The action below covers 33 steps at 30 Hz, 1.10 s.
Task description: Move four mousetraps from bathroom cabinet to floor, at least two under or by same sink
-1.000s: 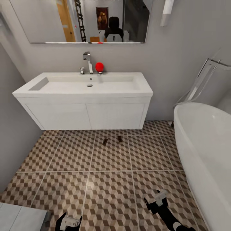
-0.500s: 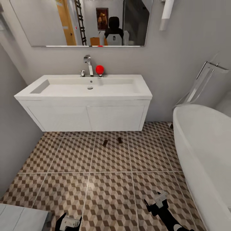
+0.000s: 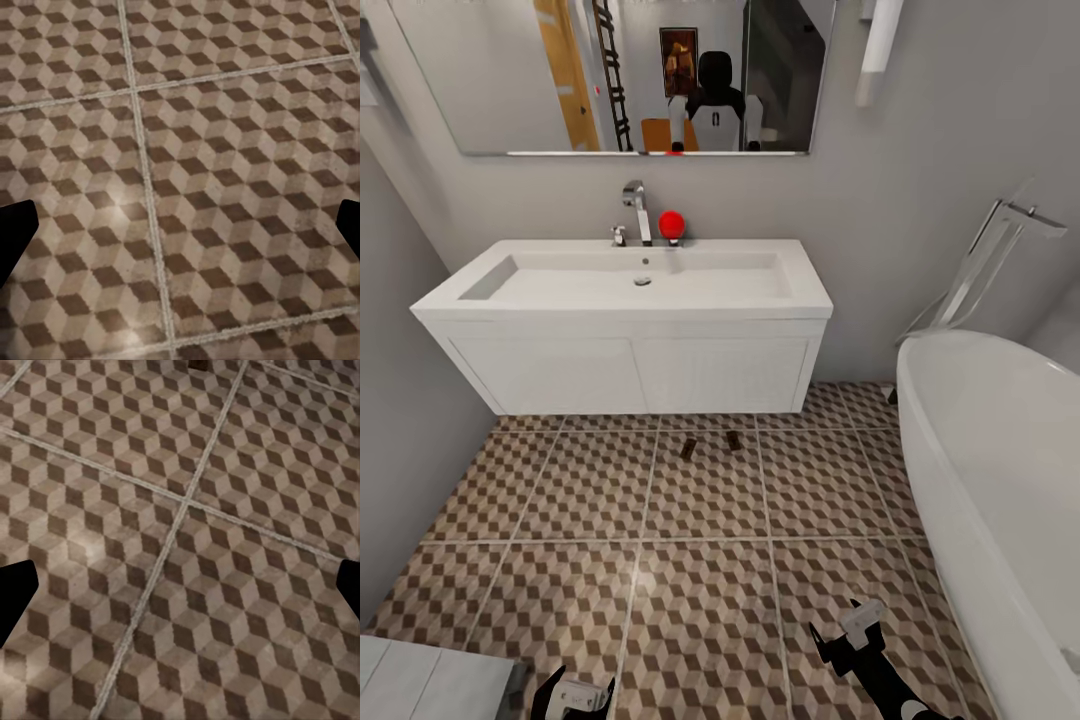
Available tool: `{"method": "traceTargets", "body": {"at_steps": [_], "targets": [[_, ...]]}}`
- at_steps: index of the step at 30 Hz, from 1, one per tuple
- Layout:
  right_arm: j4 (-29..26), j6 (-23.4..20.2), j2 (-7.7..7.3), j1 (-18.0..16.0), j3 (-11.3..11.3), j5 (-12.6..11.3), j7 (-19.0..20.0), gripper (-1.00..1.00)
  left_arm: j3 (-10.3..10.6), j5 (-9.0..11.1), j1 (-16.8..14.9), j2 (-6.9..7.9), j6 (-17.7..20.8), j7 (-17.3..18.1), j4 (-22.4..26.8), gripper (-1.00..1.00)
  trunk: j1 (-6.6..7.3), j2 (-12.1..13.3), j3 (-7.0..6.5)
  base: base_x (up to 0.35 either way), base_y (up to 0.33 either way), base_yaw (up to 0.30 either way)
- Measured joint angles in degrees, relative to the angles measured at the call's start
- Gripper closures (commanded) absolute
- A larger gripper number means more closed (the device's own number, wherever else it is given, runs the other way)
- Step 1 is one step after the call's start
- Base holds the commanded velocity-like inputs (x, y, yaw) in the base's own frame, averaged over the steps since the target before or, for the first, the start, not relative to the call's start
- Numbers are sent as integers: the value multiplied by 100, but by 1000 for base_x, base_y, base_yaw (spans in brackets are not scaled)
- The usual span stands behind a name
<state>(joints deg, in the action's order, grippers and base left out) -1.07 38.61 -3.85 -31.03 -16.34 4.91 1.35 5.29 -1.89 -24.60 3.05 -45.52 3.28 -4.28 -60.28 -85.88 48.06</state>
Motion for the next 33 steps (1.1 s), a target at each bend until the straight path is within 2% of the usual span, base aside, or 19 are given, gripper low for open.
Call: {"method": "traceTargets", "body": {"at_steps": [9,13,14,19,24,30,32,33], "targets": [[2,0,-20,3,2,2,5,-100,-1,2,8,2,2,-37,0,-100,198,361,-162,0,0,0],[5,0,-126,13,4,-2,6,-100,5,7,8,-2,2,-183,0,-100,286,522,-233,0,0,0],[7,3,-235,86,17,-12,11,-100,3,5,8,-18,-2,-338,1,-100,308,562,-251,0,0,0],[7,7,-309,257,-2,-3,15,-100,11,19,8,-35,0,-460,0,-100,417,762,-341,0,0,0],[8,-9,-301,510,-8,0,11,-100,9,20,8,-47,1,-496,1,-100,527,963,-431,0,0,0],[4,-238,-270,581,7,-45,2,-100,7,24,8,-56,-3,-504,0,-100,659,1204,-539,0,0,0],[1,-440,-240,591,20,-115,-3,-100,7,25,8,-57,1,-507,0,-100,703,1284,-575,0,0,0],[-1,-623,-173,597,39,-274,-10,-100,7,26,8,-58,-1,-508,0,-100,725,1324,-592,0,0,0]]}}
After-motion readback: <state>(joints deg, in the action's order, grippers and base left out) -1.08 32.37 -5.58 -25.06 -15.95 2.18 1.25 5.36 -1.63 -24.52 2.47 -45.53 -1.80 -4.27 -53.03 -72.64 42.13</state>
